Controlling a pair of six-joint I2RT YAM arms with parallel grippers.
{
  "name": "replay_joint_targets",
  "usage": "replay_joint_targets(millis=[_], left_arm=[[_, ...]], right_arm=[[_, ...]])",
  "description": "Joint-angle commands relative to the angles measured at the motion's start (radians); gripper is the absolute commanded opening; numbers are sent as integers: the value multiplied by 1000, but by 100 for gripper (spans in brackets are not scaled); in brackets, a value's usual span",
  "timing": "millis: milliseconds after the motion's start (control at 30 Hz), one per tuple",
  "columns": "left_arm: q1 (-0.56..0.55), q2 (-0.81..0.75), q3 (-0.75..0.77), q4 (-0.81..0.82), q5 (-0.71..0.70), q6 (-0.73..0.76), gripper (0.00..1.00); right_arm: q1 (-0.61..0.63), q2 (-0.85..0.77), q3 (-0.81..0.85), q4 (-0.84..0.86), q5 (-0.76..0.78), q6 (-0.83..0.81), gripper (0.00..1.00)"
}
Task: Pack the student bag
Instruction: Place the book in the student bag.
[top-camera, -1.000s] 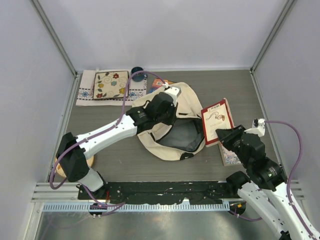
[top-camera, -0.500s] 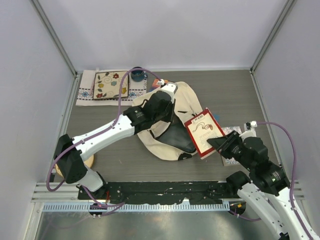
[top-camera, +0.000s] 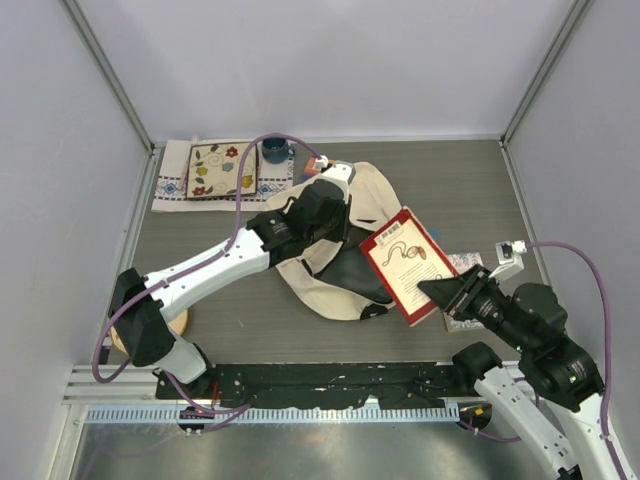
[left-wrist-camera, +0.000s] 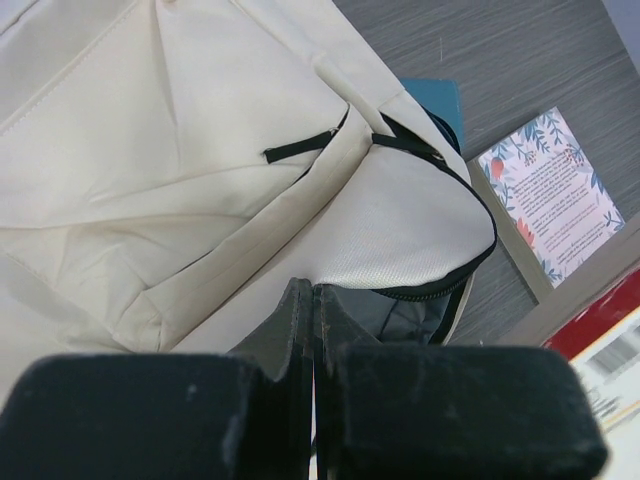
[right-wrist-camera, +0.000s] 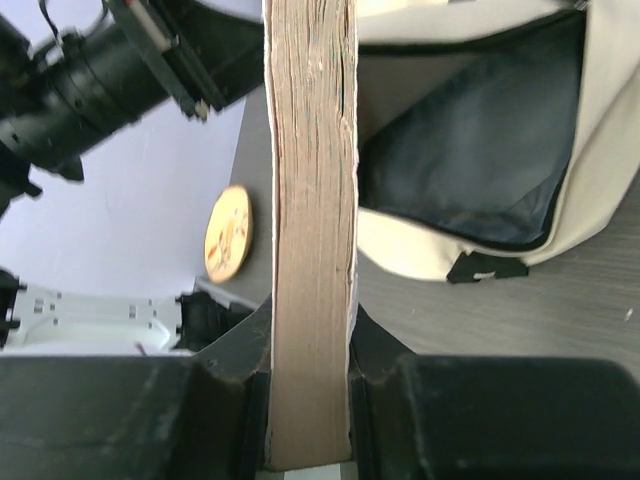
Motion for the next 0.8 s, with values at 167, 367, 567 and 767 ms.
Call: replay_joint_targets(millis=[167, 367, 567, 767], left_arm=[[5, -7, 83, 67, -48, -15, 0], [4, -30, 80, 72, -61, -17, 0], [5, -59, 52, 111, -30, -17, 0], [5, -102, -15, 200, 59, -9, 0]], right_arm=[[2, 76, -47, 84, -281, -37, 1], [1, 122, -125, 104, -298, -7, 1], [2, 145, -191, 177, -209, 37, 1], [-1, 188, -349, 477, -167, 190, 1]])
